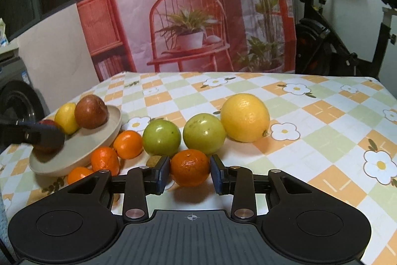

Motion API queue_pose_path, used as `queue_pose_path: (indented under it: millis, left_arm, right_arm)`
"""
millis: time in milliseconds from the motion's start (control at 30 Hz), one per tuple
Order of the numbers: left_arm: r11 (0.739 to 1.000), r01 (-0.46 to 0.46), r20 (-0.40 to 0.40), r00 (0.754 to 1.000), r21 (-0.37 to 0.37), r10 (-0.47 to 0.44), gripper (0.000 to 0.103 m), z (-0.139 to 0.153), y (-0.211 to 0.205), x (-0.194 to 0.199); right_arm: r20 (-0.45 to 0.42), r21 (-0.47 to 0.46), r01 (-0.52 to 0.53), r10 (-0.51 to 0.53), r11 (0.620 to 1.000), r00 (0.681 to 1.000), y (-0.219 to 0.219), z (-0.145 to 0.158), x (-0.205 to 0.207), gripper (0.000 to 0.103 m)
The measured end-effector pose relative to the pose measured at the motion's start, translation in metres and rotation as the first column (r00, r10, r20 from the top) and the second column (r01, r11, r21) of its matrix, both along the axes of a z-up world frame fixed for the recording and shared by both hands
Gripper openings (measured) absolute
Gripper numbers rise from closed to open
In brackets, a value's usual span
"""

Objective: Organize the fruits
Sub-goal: 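Move the left tool toward an orange tangerine on the tablecloth, then close the left tool on the tangerine and lift it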

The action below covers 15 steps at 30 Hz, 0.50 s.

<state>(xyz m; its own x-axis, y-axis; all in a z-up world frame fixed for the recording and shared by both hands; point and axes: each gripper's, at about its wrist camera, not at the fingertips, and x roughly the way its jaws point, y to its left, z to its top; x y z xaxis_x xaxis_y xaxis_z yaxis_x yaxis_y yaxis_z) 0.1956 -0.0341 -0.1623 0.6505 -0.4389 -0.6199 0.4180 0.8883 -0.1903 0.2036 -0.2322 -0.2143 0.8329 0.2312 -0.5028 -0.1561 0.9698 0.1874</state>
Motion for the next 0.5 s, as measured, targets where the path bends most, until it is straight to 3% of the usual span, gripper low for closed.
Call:
queue_pose_path:
  millis: [233, 500]
  left_arm:
    - [1.0, 0.016, -0.042, 0.999, 0.006, -0.016, 0.041, -0.005, -0.003, -0.006]
    - [0.997, 0.021, -0.118, 0.993, 0.069, -0.013, 0.04, -0.015, -0.01, 0.0]
  right_arm:
    - [0.027, 0.008, -0.005, 0.005, 1.0, 1.0, 0.0, 0.002, -0.008, 0.032]
    - [0.032, 0.029, -0.013, 0.012, 1.0, 0.999, -0.002, 0.002, -0.008, 0.032]
